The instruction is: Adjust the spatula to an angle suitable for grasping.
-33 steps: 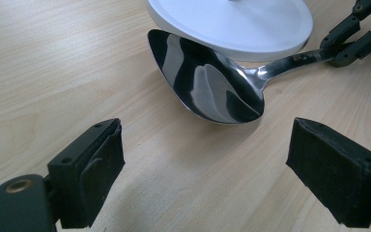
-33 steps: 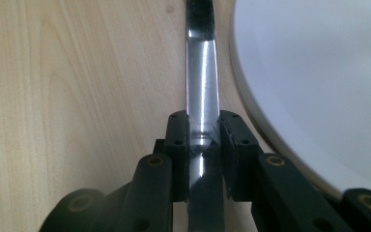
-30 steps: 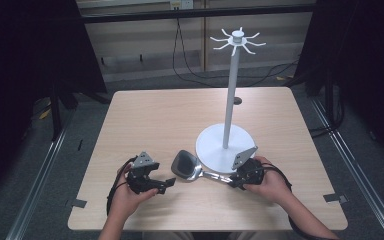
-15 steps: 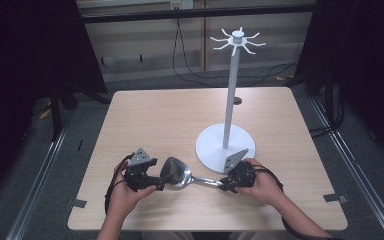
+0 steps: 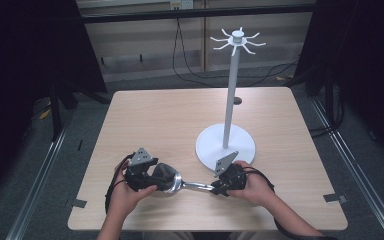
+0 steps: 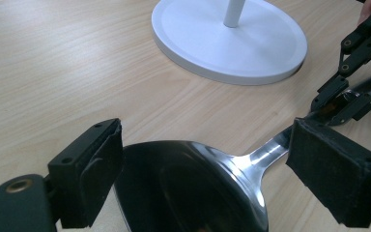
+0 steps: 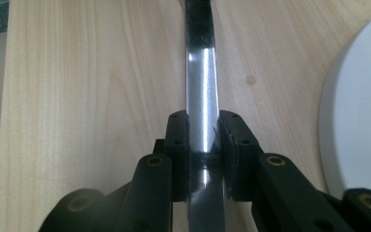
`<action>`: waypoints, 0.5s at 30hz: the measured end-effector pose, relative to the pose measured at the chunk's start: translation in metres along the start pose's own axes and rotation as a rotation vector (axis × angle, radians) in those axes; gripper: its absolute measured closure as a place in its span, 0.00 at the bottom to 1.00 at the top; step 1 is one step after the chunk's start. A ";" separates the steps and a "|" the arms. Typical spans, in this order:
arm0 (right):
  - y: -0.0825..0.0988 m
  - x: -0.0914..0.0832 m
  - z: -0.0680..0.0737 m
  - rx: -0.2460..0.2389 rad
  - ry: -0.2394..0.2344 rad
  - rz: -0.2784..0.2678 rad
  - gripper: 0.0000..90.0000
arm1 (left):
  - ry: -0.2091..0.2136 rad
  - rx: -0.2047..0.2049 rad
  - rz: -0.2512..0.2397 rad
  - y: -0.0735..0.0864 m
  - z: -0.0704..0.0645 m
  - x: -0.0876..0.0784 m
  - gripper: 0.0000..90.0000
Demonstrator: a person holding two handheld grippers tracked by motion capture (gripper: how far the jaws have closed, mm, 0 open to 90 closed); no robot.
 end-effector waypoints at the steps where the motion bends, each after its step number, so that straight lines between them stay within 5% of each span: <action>1: 0.000 0.000 0.000 0.001 -0.001 0.000 0.83 | 0.004 -0.004 -0.001 0.000 -0.001 0.000 0.14; 15: 0.000 -0.003 -0.001 0.029 -0.022 -0.057 0.81 | 0.021 0.003 -0.001 -0.002 -0.007 0.003 0.14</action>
Point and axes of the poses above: each handheld gripper's, and its own axes: x roughly forward along the jaws, y roughly out of its underside, z roughly to its left, the point moved 10 cm from there along x, roughly forward along the jaws, and after that the axes turned 15 degrees about -y, right-handed, at the moved point
